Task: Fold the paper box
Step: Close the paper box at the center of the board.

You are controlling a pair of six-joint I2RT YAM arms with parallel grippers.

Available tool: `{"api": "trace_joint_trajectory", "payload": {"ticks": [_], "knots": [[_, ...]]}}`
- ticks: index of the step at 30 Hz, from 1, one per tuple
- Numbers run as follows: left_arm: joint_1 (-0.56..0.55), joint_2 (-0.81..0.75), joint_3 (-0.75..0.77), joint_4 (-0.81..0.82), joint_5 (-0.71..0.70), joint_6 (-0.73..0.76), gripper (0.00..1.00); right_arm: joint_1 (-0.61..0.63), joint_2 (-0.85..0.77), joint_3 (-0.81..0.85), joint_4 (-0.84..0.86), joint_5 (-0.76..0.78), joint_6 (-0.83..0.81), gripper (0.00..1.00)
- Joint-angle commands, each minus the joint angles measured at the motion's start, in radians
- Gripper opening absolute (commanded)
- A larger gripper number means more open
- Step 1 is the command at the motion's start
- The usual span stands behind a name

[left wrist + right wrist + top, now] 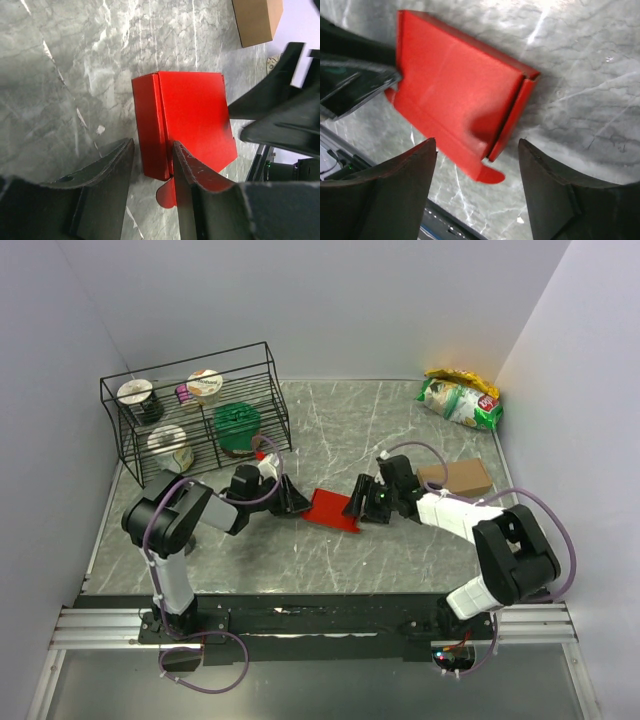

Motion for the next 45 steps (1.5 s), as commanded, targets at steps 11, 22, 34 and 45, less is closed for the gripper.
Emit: {"api": "trace_joint_trajectory", "payload": {"ticks": [11, 22, 34, 45], "knots": [[0.004, -0.076, -0.057, -0.003, -0.020, -0.035, 0.77, -0.053, 0.091, -0.086, 0.150, -0.013, 0.066, 0.31], [0.006, 0.018, -0.057, 0.141, 0.046, -0.120, 0.79, -0.117, 0.125, -0.132, 0.191, -0.052, 0.063, 0.06], [-0.017, 0.090, -0.041, 0.258, 0.089, -0.184, 0.62, -0.126, 0.134, -0.121, 0.157, -0.033, 0.029, 0.01], [-0.029, 0.176, -0.031, 0.514, 0.169, -0.405, 0.20, -0.116, 0.060, -0.093, 0.132, 0.000, -0.051, 0.06]]}}
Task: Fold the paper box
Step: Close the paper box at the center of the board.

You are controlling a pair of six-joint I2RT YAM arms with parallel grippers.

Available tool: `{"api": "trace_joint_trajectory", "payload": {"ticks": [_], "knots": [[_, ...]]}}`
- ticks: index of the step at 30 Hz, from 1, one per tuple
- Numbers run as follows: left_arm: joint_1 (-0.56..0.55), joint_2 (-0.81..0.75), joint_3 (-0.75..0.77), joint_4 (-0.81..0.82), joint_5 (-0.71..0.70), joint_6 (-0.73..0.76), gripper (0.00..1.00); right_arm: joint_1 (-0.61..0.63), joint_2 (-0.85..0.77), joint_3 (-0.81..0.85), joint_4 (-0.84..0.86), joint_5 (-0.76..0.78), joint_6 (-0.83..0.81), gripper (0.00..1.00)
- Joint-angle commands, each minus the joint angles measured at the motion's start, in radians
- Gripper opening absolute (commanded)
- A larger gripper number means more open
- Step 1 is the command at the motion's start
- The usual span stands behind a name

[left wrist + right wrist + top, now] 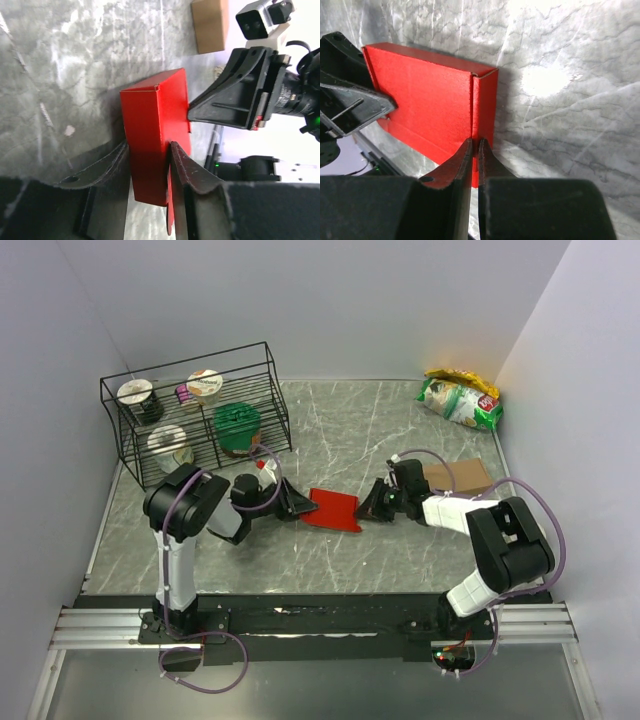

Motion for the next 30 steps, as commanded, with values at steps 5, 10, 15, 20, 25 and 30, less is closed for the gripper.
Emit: {"api": "trace_joint_trajectory", "payload": {"ticks": [5, 10, 15, 20, 25, 30], "knots": [[-0.017, -0.075, 0.027, -0.032, 0.068, -0.075, 0.14, 0.078, -0.204, 0.016, -0.119, 0.268, -0.226, 0.55], [-0.008, -0.137, 0.054, -0.211, 0.112, -0.028, 0.11, 0.242, -0.367, 0.040, -0.091, 0.425, -0.480, 0.74], [0.010, -0.154, 0.053, -0.272, 0.174, -0.040, 0.09, 0.394, -0.378, 0.077, -0.048, 0.467, -0.713, 0.73], [0.035, -0.174, 0.024, -0.303, 0.195, -0.063, 0.09, 0.515, -0.313, 0.134, -0.077, 0.517, -0.814, 0.73], [0.075, -0.189, 0.004, -0.336, 0.228, -0.092, 0.08, 0.661, -0.260, 0.160, -0.077, 0.701, -0.883, 0.88], [0.112, -0.194, -0.035, -0.311, 0.251, -0.191, 0.09, 0.830, -0.131, 0.221, -0.114, 0.832, -0.938, 0.91]]}}
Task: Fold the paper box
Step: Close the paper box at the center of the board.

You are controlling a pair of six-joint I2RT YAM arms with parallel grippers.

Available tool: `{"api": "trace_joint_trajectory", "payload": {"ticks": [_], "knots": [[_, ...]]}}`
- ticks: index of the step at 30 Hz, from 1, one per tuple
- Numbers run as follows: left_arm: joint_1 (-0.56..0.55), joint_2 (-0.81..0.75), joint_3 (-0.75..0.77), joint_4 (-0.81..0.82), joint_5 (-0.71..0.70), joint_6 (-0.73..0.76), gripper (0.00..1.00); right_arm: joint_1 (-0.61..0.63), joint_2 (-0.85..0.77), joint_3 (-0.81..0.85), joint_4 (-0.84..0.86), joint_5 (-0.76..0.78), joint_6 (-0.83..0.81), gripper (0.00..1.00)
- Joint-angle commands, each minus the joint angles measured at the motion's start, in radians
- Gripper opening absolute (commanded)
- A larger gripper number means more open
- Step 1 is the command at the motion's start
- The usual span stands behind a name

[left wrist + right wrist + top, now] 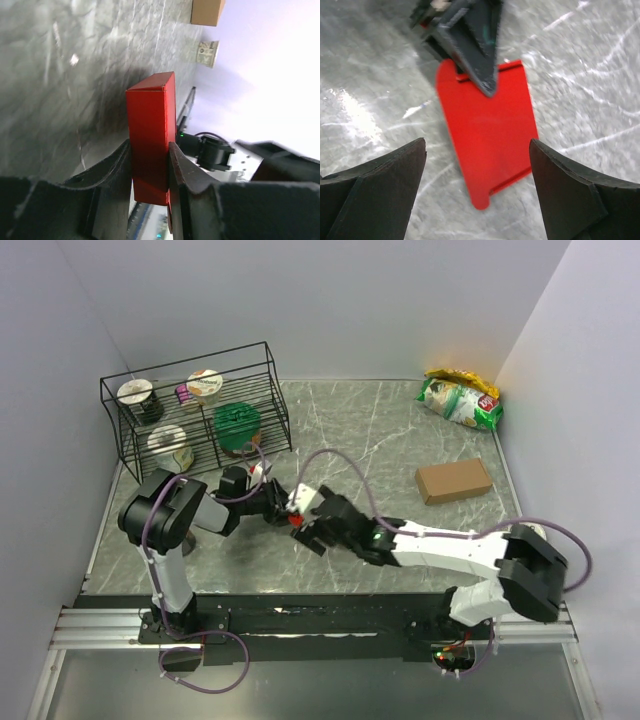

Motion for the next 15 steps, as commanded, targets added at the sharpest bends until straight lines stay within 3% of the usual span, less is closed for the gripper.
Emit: {"api": "trace_joint_trajectory", "payload": {"ticks": [1, 5, 8, 13, 15], "knots": [[0.025, -0.026, -0.048, 0.071, 0.068, -0.133, 0.09, 0.107, 0.104, 0.084, -0.004, 0.169, -0.076, 0.91], [0.043, 0.022, -0.115, 0.316, 0.101, -0.329, 0.08, 0.153, 0.194, 0.102, 0.014, 0.227, -0.108, 0.88], [0.043, 0.029, -0.147, 0.381, 0.101, -0.389, 0.07, 0.156, 0.226, 0.096, 0.052, 0.258, -0.125, 0.85], [0.043, -0.026, -0.160, 0.301, 0.108, -0.362, 0.08, 0.156, 0.283, 0.090, 0.091, 0.364, -0.174, 0.80], [0.046, -0.059, -0.157, 0.220, 0.116, -0.324, 0.08, 0.156, 0.305, 0.093, 0.092, 0.396, -0.178, 0.70]]}}
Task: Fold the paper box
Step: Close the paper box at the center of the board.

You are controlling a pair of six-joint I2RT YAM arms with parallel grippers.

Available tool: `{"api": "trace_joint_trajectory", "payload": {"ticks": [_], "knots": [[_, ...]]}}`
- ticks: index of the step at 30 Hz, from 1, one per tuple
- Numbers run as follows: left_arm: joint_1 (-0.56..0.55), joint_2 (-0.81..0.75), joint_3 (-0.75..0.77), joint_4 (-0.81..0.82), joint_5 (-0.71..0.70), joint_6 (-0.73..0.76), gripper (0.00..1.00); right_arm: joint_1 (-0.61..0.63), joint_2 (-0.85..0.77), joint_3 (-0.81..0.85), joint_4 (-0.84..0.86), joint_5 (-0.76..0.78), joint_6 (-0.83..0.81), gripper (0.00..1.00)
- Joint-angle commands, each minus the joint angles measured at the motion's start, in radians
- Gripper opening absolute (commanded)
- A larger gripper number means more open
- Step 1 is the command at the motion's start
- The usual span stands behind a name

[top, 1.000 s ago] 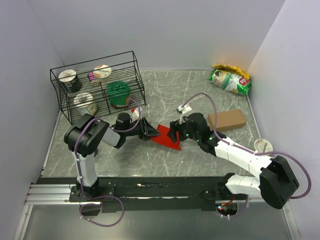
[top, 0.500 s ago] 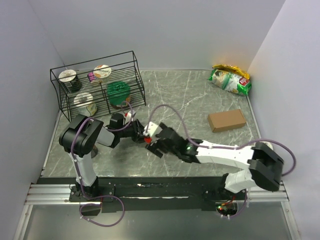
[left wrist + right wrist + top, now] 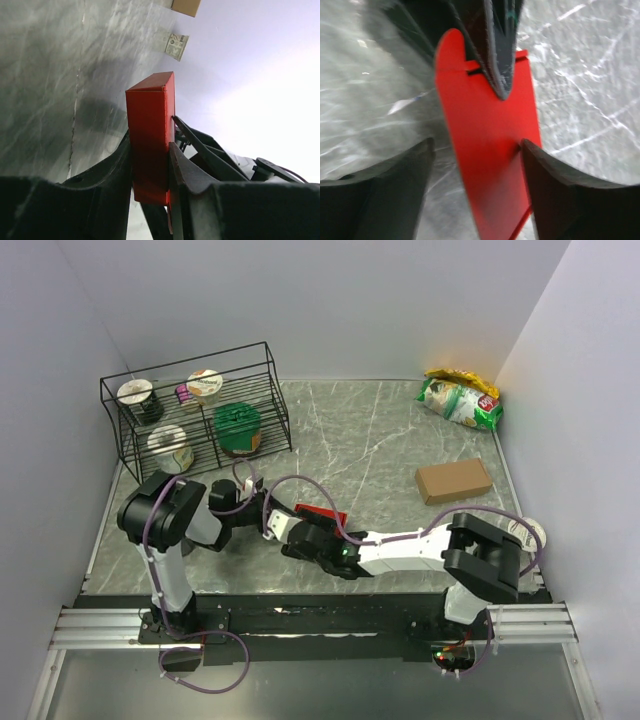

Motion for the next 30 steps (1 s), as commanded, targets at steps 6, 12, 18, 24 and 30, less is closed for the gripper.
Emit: {"api": "trace_joint_trajectory", "payload": {"ticks": [6, 12, 18, 24, 30], "knots": [[0.018, -0.142, 0.034, -0.206, 0.049, 0.115, 0.20, -0.003, 0.044, 0.046, 0.016, 0.111, -0.056, 0.39], [0.049, -0.241, 0.141, -0.465, 0.021, 0.292, 0.56, -0.024, -0.008, 0.102, -0.145, -0.030, -0.049, 0.24], [0.188, -0.335, 0.247, -0.743, -0.016, 0.506, 0.88, -0.110, -0.078, 0.203, -0.383, -0.316, -0.026, 0.22], [0.278, -0.447, 0.237, -0.664, -0.165, 0.642, 0.86, -0.251, -0.095, 0.291, -0.566, -0.663, -0.016, 0.24], [0.123, -0.594, 0.131, -0.496, -0.208, 0.826, 0.83, -0.351, -0.104, 0.314, -0.606, -0.908, -0.030, 0.25]]}}
